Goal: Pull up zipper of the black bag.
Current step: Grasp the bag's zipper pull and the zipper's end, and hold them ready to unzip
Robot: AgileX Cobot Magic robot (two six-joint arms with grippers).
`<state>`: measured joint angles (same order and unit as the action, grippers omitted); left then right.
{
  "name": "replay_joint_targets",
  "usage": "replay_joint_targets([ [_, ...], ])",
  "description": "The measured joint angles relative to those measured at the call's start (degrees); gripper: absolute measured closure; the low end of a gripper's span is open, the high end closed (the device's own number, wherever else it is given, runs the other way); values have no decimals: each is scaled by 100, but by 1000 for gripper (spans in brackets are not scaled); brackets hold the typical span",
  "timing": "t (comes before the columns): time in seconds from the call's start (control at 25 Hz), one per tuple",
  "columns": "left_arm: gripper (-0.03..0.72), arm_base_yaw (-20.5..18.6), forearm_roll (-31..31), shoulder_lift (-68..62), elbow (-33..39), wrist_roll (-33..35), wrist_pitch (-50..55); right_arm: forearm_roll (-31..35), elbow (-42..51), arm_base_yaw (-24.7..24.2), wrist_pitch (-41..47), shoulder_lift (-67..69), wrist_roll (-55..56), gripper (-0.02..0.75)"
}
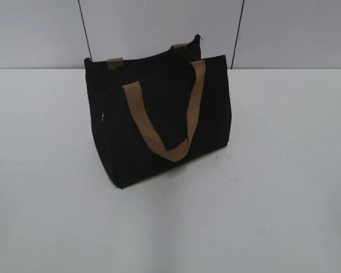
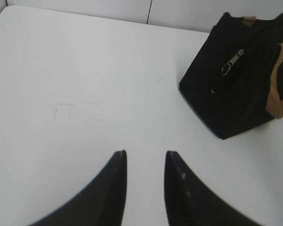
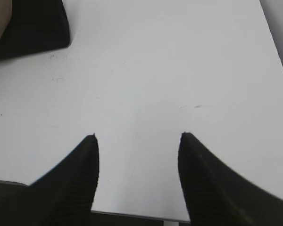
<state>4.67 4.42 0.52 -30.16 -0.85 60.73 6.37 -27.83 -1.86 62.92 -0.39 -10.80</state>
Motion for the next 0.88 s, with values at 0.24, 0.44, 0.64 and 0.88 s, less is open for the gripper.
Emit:
replay_joint_targets([
  [0.24,477,0,0,0,0,0,0,0,0,0,0,0,0,314],
  [0.44,482,0,0,0,0,0,0,0,0,0,0,0,0,314],
  [0.64,484,0,0,0,0,0,0,0,0,0,0,0,0,314],
  [0.88,486,0,0,0,0,0,0,0,0,0,0,0,0,314],
])
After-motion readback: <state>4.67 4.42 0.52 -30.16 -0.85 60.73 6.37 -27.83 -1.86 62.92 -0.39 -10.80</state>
